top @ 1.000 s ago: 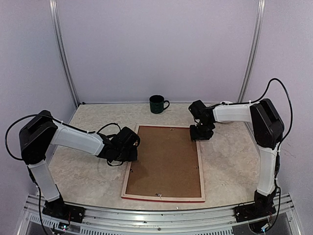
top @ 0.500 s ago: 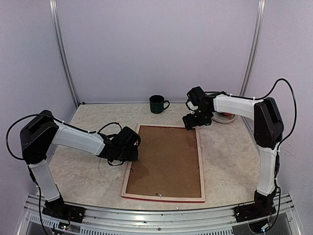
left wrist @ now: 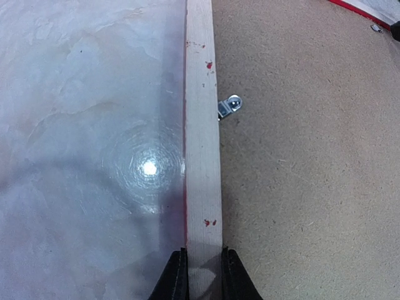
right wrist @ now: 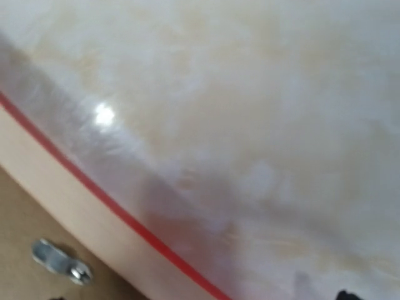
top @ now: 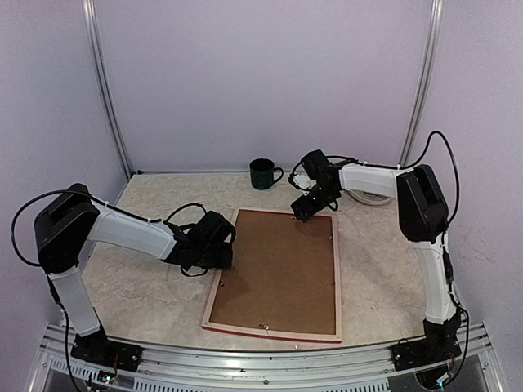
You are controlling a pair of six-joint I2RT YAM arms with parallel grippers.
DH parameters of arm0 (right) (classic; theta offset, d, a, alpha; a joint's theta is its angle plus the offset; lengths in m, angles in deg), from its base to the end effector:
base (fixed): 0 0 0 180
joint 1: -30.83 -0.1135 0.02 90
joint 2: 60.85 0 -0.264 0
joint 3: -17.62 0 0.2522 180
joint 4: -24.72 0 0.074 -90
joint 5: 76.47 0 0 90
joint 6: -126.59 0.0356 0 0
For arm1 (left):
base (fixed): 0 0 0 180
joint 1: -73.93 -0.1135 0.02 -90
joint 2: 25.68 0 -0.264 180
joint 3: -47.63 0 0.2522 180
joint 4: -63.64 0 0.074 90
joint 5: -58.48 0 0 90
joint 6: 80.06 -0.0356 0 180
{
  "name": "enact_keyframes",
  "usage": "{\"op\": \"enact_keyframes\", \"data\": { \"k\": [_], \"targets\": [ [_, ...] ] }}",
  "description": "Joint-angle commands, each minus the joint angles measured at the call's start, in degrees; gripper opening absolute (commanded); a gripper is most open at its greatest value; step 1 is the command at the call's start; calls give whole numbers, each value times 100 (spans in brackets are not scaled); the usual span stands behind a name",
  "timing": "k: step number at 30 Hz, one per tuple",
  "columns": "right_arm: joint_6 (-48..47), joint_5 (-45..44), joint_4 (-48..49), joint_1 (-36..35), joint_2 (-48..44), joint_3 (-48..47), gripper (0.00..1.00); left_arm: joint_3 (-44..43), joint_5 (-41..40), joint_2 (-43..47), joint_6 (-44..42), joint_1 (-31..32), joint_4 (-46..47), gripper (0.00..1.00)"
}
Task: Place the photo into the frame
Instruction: Press the fastener onto the backboard.
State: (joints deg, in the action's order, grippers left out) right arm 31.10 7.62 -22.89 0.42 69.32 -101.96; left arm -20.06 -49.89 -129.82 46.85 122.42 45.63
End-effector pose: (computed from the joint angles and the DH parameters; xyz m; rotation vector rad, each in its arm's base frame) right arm 0.4295 0.2478 0.1759 -0.7585 2.4642 0.0285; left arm 0.2404 -0.2547 0.1320 0.1216 2.4657 -0.2429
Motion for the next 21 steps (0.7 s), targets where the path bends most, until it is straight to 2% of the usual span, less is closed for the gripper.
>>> {"op": "enact_keyframes", "data": {
  "k": [1, 21],
  "targets": [
    [-396, 551, 123, 0, 76, -167, 93, -95, 406, -119, -141, 126, 69, 11],
    [-501, 968, -51, 144, 492, -446, 87, -126, 354, -168, -43, 134, -26, 11]
  ]
}}
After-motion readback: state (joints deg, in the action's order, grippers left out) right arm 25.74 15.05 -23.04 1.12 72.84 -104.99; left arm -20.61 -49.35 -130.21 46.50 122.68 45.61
